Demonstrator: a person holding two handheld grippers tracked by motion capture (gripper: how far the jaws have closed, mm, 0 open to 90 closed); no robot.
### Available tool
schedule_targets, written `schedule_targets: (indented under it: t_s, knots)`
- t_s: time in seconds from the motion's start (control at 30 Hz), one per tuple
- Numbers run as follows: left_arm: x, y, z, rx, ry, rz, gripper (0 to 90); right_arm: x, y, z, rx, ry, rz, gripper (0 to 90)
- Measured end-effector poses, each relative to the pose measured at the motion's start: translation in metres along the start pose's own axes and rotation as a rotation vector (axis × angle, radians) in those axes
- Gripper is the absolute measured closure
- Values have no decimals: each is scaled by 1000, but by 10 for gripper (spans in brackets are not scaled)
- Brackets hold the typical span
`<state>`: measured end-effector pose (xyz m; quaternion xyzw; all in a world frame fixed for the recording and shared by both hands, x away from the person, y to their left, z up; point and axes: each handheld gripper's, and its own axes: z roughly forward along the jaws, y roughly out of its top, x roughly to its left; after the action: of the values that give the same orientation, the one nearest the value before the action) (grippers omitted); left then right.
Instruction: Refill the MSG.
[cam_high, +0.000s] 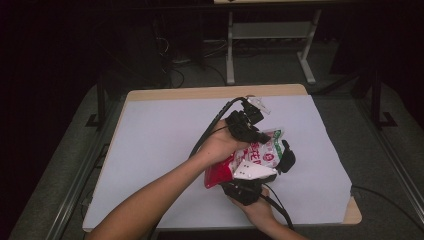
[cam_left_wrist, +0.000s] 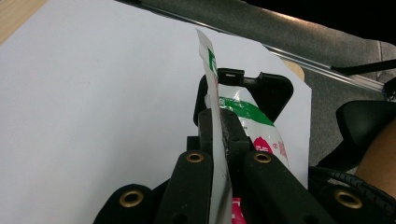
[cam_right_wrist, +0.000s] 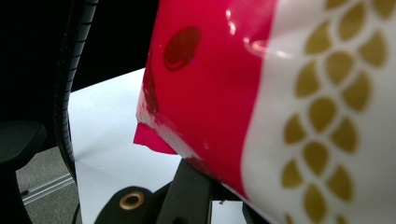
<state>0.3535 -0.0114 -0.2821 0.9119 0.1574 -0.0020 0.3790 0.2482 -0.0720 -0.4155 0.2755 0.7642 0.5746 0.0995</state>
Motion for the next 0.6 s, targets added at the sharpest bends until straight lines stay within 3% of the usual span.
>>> schedule_targets:
  t_s: [0.6]
  knots:
    - [-1,1,-1,-2,7,5,900,1,1,0,-11,0,9,900]
